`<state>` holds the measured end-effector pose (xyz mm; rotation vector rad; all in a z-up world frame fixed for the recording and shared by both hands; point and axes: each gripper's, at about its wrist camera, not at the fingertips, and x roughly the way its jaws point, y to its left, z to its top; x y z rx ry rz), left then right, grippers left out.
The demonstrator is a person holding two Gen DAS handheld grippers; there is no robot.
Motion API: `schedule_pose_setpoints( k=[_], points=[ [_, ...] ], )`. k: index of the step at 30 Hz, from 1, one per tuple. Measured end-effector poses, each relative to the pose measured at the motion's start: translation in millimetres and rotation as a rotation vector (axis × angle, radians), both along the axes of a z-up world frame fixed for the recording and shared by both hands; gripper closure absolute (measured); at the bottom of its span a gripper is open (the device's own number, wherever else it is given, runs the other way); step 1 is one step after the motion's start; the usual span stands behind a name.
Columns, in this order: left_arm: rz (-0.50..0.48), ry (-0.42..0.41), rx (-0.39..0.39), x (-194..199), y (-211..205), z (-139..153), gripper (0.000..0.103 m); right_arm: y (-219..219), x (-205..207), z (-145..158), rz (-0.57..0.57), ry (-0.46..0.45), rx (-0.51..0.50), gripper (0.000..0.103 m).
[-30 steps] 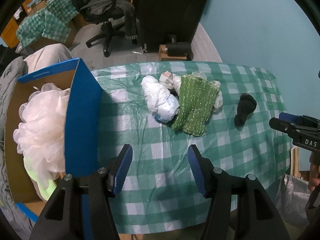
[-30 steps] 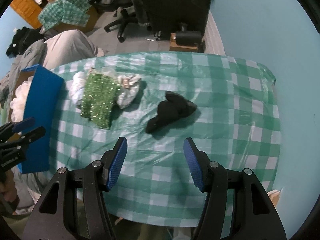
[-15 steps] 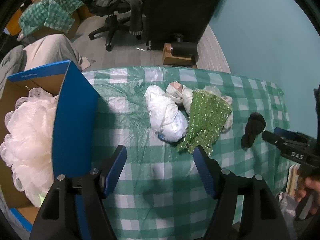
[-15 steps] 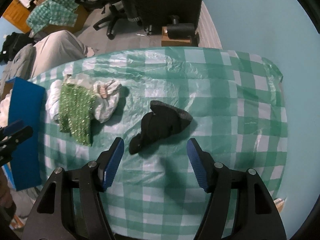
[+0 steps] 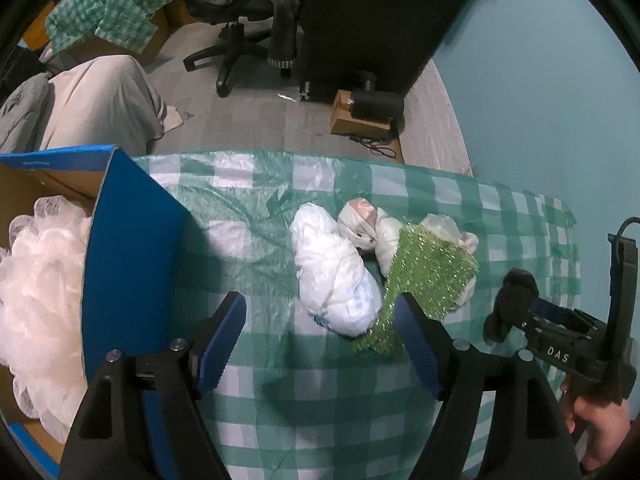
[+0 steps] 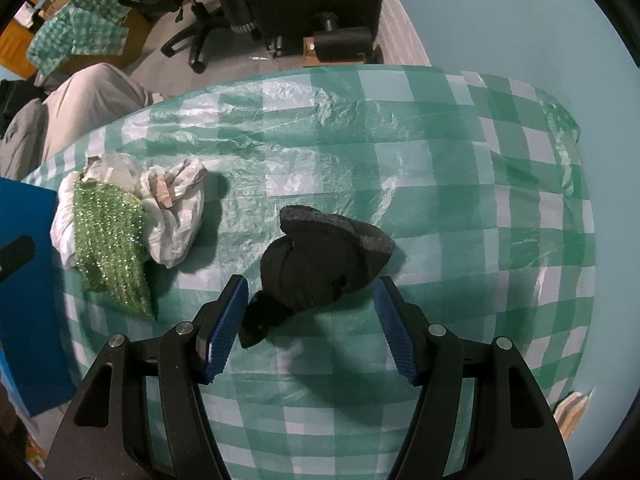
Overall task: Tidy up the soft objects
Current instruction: 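Grasp the black sock with the right gripper while the left grasps the white bundle, then carry the white bundle in the left gripper while the right carries the black sock to the box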
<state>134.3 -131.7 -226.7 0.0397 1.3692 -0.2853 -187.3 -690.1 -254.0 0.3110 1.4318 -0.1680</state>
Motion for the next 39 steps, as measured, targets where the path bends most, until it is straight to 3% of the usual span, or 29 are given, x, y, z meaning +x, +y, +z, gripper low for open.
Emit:
schedule_pose_setpoints(
  k=[13, 16, 20, 24, 27, 28, 29, 39],
  points=[
    [0.020, 0.059, 0.026, 25.2, -8.0, -31.0, 0.025, 9.6, 11.4, -12.7, 0.038, 0.031, -0.032, 0.037],
    [0.011, 0.061, 0.042, 29.5, -12.3, -36.0, 0.025, 11.9, 11.1, -15.9, 0.052, 0.033, -0.043, 0.043],
    [-0.022, 0.070, 0.068, 33.7, -20.5, -44.3, 0.025, 14.2, 9.1, -13.1, 0.068, 0.017, -0.072, 0.062],
    [-0.057, 0.070, 0.077, 32.1, -27.7, -49.9, 0.025, 13.4, 6.4, -11.1, 0.085, 0.015, -0.064, 0.065],
    [-0.079, 0.071, 0.069, 27.2, -29.1, -52.2, 0.038, 14.5, 3.1, -10.2, 0.103, 0.012, -0.062, 0.066],
    [-0.090, 0.074, 0.069, 25.2, -29.3, -53.9, 0.051, 15.2, 1.9, -9.4, 0.106, 0.011, -0.060, 0.066],
    [-0.098, 0.077, 0.074, 23.6, -29.8, -55.6, 0.054, 16.3, 0.3, -8.5, 0.110, 0.009, -0.059, 0.066],
    [-0.152, 0.028, 0.095, 4.8, -21.8, -49.2, 0.063, 29.0, -11.1, -0.2, 0.151, -0.022, -0.046, 0.066]
  ],
)
